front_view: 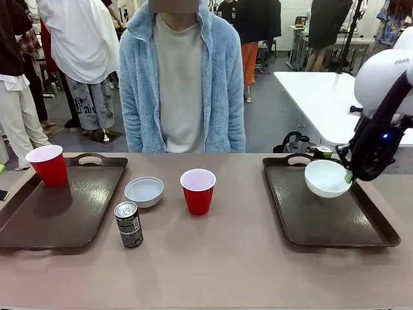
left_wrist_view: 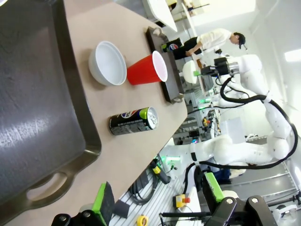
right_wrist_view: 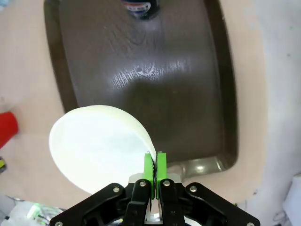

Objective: Prepare tableware on both trays.
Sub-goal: Pick up a Picnic Bowl from the table and place it on a Handle tray.

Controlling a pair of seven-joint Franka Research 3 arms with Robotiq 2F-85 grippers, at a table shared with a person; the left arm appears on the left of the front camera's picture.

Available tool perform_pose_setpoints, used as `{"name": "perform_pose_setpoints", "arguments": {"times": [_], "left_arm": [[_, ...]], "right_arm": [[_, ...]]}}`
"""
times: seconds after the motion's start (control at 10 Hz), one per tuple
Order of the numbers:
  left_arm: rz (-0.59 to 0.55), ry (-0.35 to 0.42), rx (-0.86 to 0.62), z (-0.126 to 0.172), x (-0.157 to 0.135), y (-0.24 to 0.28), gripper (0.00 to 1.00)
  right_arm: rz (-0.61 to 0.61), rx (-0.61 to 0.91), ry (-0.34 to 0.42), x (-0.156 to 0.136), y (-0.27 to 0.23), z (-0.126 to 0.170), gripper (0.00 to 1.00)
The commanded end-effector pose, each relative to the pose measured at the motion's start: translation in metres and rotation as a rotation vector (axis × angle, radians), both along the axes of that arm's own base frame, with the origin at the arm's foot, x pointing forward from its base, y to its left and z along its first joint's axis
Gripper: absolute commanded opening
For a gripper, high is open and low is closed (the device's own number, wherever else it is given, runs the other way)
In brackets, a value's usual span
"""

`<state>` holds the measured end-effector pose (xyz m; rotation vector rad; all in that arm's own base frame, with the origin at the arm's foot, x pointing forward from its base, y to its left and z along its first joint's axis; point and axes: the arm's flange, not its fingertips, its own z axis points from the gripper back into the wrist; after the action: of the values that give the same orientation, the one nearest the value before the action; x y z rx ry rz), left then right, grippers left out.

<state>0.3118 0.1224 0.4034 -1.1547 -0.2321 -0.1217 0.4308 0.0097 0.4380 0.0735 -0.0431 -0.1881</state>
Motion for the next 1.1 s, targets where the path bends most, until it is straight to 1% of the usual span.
{"name": "perform_pose_setpoints", "arguments": {"times": [0.0, 0.3, 0.4, 0.7, 0.9, 1.0], "left_arm": [[0.002, -0.009, -0.01, 0.001, 0.0, 0.001, 1.0], [0.002, -0.009, -0.01, 0.001, 0.0, 0.001, 1.0], [0.002, -0.009, -0.01, 0.001, 0.0, 0.001, 1.0], [0.002, -0.009, -0.01, 0.001, 0.0, 0.001, 1.0], [0.002, -0.009, -0.01, 0.001, 0.0, 0.001, 1.0], [0.002, -0.009, -0.01, 0.001, 0.0, 0.001, 1.0]], "right_arm": [[0.036, 0.04, -0.004, 0.003, 0.005, -0.018, 0.03], [0.042, 0.039, 0.009, 0.012, 0.007, -0.047, 0.03], [0.056, 0.032, -0.013, 0.013, 0.008, -0.051, 0.03], [0.055, -0.003, 0.023, 0.015, 0.005, -0.073, 0.03], [0.069, -0.001, 0.024, 0.014, 0.003, -0.076, 0.03], [0.08, 0.005, 0.028, 0.013, 0.003, -0.076, 0.63]]}}
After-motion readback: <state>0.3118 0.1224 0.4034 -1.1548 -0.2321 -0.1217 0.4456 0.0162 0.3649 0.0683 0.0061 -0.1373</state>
